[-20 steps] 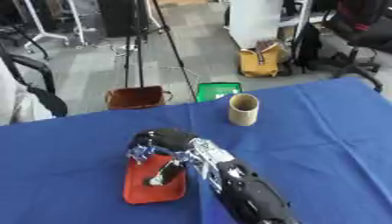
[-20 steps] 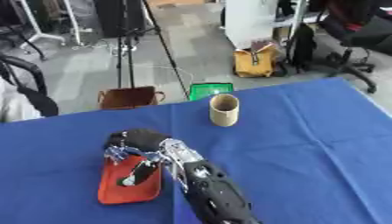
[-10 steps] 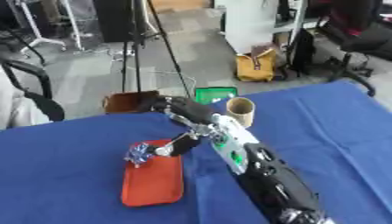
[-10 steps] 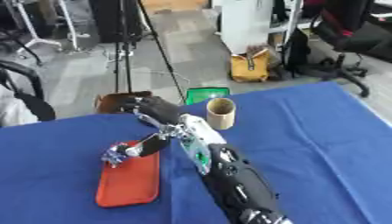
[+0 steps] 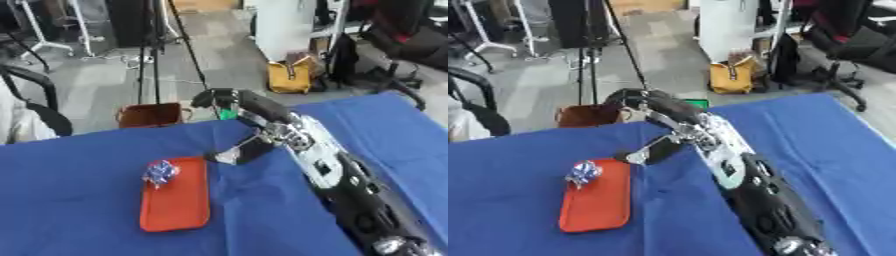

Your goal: Pick up objects on the table and place them in the box.

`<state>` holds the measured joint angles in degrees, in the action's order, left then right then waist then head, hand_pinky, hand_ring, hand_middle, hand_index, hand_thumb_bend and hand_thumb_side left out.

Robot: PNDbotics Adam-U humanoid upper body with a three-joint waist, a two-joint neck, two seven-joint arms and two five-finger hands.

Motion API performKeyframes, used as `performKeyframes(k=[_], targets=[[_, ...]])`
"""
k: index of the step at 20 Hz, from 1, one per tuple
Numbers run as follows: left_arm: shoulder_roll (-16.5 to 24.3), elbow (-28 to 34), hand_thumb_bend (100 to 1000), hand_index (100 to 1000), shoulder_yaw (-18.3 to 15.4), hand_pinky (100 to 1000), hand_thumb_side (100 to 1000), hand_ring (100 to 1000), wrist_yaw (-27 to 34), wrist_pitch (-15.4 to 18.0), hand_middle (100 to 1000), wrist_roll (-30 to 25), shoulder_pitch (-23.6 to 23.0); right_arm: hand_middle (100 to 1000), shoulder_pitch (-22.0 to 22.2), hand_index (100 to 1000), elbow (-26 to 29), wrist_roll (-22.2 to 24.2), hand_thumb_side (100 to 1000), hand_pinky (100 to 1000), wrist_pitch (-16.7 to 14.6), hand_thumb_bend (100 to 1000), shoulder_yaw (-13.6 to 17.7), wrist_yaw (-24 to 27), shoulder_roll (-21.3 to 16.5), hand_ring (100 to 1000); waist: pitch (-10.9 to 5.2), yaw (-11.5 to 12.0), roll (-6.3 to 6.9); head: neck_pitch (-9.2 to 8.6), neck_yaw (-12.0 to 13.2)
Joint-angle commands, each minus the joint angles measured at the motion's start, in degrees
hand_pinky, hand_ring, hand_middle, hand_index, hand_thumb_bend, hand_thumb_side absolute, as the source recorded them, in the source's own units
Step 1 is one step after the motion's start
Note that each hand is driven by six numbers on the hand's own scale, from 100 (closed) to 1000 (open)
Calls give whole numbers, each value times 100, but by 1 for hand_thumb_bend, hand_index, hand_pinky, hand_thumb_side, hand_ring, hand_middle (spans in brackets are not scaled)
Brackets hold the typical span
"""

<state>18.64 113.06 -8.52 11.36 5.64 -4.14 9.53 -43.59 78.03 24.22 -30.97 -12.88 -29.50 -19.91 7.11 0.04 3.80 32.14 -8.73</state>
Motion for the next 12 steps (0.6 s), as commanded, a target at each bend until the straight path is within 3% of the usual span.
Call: performKeyframes(k=[1,5,12], targets=[[183,48,670,887,-65,542,449,846,-25,9,790,9,14,901,-2,930,421,458,319,893,-47,519,67,556,-364,884,-85,-50,-13,41,98],[195,49,676,887,-56,542,445,846,-27,10,790,3,20,917,146,932,617,775,318,936,81,527,124,1067,-601,916,-95,-99,-17,22,141],[193,42,674,886,-43,541,449,846,-25,8,789,-12,21,924,224,935,751,875,321,946,267,532,178,1284,-681,923,-84,-149,-9,-12,155]])
